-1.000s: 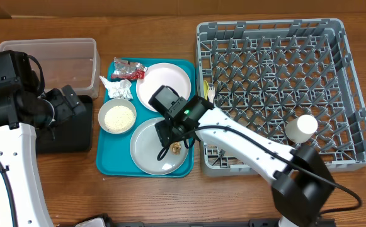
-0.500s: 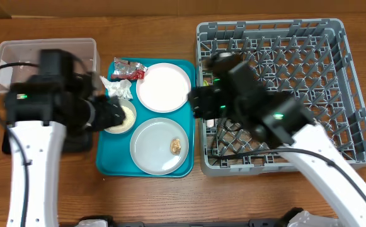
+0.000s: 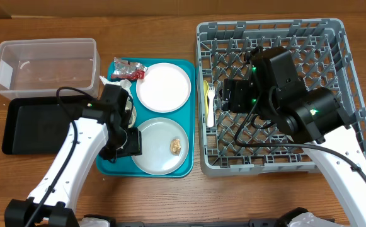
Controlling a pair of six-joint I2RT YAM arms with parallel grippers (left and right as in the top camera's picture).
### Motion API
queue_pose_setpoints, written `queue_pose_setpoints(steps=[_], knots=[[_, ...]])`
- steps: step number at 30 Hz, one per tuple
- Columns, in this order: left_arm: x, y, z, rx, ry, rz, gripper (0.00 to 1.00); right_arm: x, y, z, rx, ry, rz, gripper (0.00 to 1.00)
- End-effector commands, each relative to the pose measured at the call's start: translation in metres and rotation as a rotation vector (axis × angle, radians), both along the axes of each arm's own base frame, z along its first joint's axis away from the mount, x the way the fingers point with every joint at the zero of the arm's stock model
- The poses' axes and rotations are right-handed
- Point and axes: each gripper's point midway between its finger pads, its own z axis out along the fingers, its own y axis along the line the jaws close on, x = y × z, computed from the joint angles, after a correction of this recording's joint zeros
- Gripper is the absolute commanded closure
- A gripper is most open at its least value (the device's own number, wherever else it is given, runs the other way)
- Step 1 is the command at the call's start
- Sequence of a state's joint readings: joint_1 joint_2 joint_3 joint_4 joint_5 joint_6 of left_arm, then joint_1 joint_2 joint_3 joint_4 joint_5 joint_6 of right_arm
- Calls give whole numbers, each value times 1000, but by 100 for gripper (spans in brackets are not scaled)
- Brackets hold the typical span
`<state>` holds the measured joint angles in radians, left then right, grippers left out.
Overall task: Sort waste into correct bins and load items into the dishwasher rack
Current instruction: 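Grasp the grey plate's edge with the left gripper, then tilt the grey plate over the black tray to dump the food scrap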
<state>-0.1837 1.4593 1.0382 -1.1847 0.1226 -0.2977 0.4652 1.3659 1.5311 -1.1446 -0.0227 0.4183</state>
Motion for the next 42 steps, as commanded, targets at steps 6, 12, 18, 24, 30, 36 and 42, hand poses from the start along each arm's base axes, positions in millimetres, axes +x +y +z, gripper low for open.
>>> queue_pose_setpoints(steps=[6,12,18,24,30,36,42], knots=[[3,-2,-44,2,-3,85,58,-1,0,16,28,-39,-4,20],[2,1,-68,31,55,84,58,-3,-2,14,22,-28,-4,21],[1,6,-82,73,91,81,62,-4,-2,13,19,-23,-4,21],[-1,8,-86,84,107,79,96,-3,-3,13,13,-25,-9,21],[-15,9,-79,84,158,71,96,-2,-8,12,-7,-31,-25,20],[-11,4,-56,50,111,74,96,-2,-8,13,-6,-32,-25,20],[9,-1,-16,8,-20,76,96,-2,-8,13,-6,-32,-25,20]])
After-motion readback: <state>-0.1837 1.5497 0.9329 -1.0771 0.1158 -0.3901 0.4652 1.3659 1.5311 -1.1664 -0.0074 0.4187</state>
